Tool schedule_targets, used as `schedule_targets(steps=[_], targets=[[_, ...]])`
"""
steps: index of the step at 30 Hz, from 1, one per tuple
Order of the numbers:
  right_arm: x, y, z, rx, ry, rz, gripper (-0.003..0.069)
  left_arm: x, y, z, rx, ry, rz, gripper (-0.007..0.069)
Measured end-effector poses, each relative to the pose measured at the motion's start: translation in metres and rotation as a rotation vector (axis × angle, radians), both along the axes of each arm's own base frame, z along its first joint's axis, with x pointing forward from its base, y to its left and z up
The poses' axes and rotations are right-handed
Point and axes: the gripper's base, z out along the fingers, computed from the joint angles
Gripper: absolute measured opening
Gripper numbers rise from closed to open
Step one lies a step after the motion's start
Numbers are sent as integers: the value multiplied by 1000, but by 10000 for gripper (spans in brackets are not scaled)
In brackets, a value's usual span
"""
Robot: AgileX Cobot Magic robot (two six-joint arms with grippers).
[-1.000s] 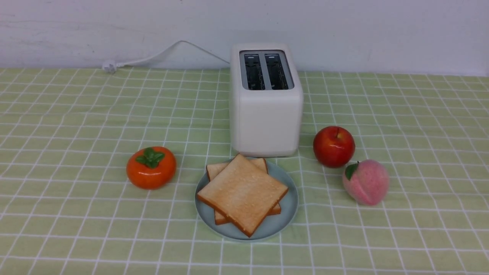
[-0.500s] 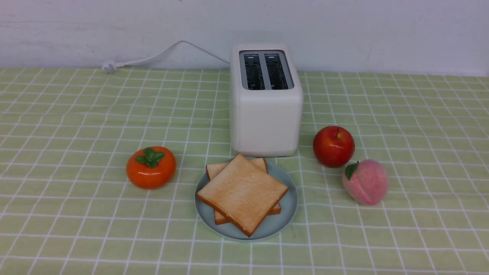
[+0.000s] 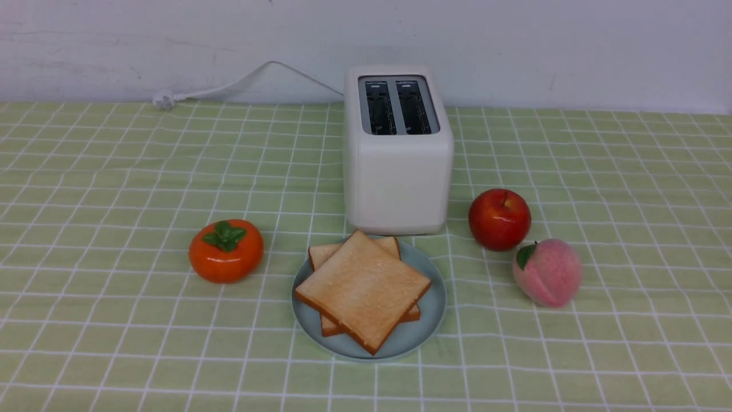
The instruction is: Take toasted bread from bread machine on green coffee tablecloth place on plate.
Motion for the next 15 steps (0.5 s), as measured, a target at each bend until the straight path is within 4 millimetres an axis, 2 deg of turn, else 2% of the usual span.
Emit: schedule_targets(steps=[15], targets=[[0, 0, 0, 0, 0, 0, 79, 0, 0, 0, 0, 0, 0, -2]])
